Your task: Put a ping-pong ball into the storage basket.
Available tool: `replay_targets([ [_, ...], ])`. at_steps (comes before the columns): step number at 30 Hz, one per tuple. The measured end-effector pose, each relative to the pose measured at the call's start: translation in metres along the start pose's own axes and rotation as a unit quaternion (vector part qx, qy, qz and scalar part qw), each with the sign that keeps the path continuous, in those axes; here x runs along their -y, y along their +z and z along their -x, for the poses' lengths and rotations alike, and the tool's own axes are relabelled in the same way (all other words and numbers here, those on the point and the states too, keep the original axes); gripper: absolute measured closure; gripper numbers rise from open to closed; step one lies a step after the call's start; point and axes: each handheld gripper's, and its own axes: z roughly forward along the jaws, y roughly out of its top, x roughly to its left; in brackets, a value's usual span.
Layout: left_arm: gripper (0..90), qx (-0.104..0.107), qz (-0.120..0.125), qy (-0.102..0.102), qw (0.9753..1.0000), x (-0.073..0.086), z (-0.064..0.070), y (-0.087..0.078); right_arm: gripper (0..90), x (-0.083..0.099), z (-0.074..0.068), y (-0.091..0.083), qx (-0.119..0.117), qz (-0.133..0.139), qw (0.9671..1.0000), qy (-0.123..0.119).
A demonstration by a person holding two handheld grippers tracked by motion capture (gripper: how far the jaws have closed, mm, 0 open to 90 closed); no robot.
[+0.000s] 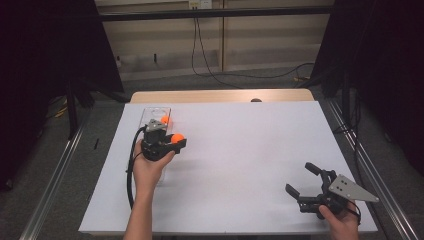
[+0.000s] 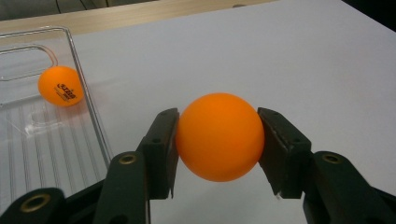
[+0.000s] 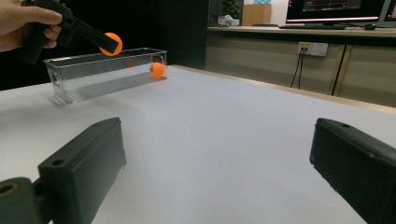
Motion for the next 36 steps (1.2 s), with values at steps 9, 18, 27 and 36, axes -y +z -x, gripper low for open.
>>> replay_targets([
  [9,50.9,-0.006,0.0,0.0,1.0,0.0004,-0.0011,-0.0001,2.7,0.0004,0.0008,0.0,0.0,0.0,1.0,0.0],
  [18,50.9,-0.009,-0.002,-0.002,1.0,0.0013,-0.003,-0.0005,2.8,0.0005,0.0006,0.0002,0.0,-0.001,1.0,0.0],
  [27,50.9,-0.012,0.002,-0.005,0.9999,0.0014,-0.0055,-0.0036,2.8,0.0006,0.0006,0.0002,-0.001,-0.001,1.0,-0.001],
  [36,50.9,-0.017,0.003,-0.006,0.9998,0.0015,-0.0077,-0.0057,2.8,0.0006,0.0003,0.0006,-0.001,-0.002,1.0,0.0],
])
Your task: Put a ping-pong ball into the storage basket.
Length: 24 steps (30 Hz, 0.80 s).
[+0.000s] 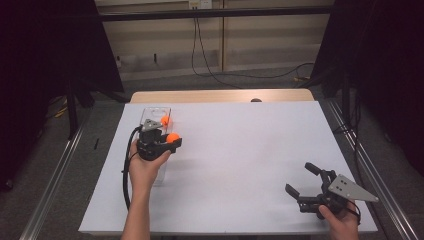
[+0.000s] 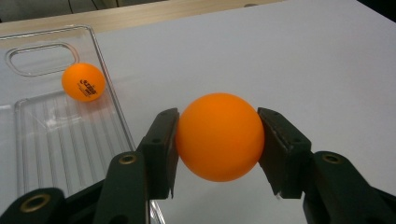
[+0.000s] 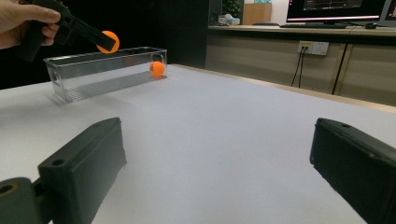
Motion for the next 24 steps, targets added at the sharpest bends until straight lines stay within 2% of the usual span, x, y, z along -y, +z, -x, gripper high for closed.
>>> replay_targets([
  [14,50.9,0.0,-0.004,0.002,1.0,-0.001,-0.0008,-0.0026,2.8,0.0,0.0,0.0,0.0,0.0,1.0,0.0],
  [24,50.9,-0.009,-0.004,0.002,0.9999,-0.0012,-0.0042,-0.0063,2.7,-0.0002,-0.0004,0.0001,0.0,0.0,1.0,-0.001],
])
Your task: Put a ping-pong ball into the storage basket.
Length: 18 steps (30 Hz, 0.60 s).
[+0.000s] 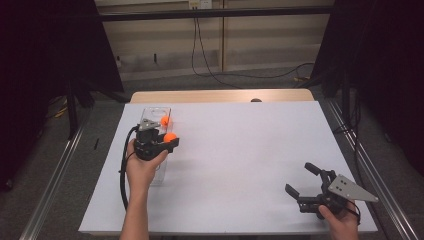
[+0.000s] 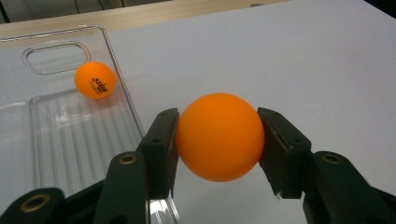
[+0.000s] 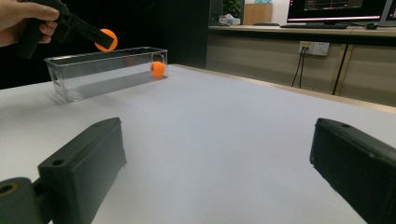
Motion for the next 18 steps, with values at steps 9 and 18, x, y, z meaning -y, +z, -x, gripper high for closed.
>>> replay_targets([
  [9,50.9,-0.006,-0.002,-0.001,1.0,0.0002,-0.0029,-0.0032,2.8,-0.0001,0.0001,-0.0003,0.0,0.001,1.0,0.0],
  [18,50.9,-0.014,-0.004,-0.004,0.9999,0.0013,-0.0061,-0.0047,2.8,-0.0002,0.0,-0.0005,0.0,0.0,1.0,0.0],
])
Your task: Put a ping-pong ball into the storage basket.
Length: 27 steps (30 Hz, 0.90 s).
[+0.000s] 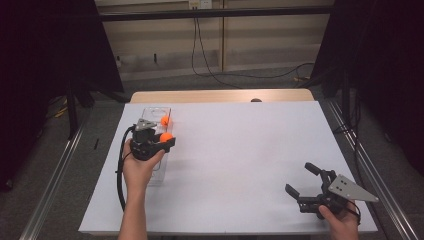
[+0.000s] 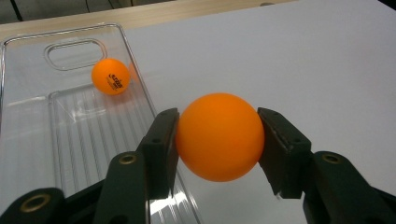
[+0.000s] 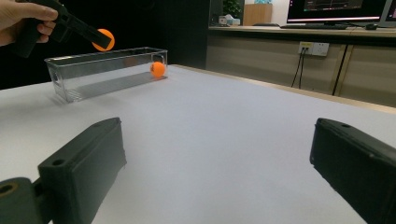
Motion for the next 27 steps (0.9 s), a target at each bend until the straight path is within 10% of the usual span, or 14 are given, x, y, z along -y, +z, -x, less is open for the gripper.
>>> replay_targets([
  [27,50.9,-0.023,0.006,-0.008,0.9997,0.004,-0.011,-0.006,2.8,0.0,0.0,0.0,0.0,0.0,1.0,0.001],
])
